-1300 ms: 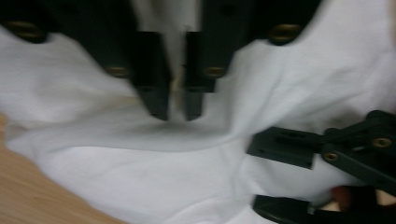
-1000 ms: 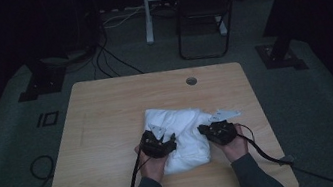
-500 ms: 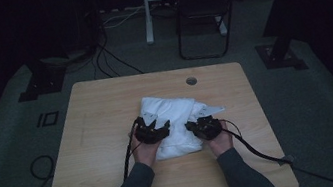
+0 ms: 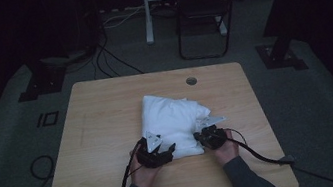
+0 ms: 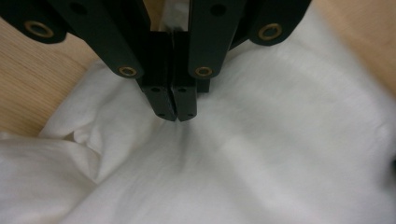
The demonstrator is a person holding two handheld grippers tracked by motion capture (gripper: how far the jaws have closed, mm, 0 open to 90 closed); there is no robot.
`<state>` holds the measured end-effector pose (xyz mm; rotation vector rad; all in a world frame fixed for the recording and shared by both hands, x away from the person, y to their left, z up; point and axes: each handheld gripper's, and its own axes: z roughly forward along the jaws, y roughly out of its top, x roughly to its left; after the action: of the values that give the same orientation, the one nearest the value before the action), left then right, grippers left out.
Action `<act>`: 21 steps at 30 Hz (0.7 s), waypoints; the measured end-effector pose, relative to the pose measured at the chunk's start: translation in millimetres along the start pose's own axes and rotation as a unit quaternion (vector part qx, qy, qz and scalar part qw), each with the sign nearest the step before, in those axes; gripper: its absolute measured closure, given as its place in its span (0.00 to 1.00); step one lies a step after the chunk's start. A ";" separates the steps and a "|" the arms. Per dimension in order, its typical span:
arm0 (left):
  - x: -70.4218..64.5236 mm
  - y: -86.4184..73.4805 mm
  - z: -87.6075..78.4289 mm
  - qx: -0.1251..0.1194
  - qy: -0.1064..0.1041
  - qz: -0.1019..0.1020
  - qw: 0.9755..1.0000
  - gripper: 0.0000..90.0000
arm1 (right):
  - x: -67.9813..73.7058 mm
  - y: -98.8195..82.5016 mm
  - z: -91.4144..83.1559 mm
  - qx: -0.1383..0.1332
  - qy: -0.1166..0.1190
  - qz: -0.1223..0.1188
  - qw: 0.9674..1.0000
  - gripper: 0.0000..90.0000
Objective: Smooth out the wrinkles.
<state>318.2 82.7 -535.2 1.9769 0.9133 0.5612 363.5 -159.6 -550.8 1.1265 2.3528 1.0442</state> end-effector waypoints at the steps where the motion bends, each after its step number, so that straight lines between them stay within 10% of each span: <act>1: -0.5 0.3 1.7 0.003 0.005 0.002 1.000 0.38 | -2.2 0.8 2.8 0.000 -0.001 0.003 1.000 0.98; 10: 13.9 13.4 29.0 0.002 0.046 -0.005 0.999 0.38 | -21.8 18.6 22.9 -0.024 -0.007 0.037 0.999 0.95; 14: 27.9 23.1 36.1 -0.001 0.047 -0.029 0.998 0.38 | -34.1 23.7 26.0 -0.044 -0.011 0.053 0.998 0.70; 21: 36.6 29.5 -4.4 -0.046 0.048 -0.039 0.997 0.37 | -36.4 20.7 -7.8 -0.096 -0.027 0.064 0.993 0.49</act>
<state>349.7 102.7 -506.3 1.8371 1.0009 0.6465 393.2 -182.8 -530.9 1.2281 2.1092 1.2378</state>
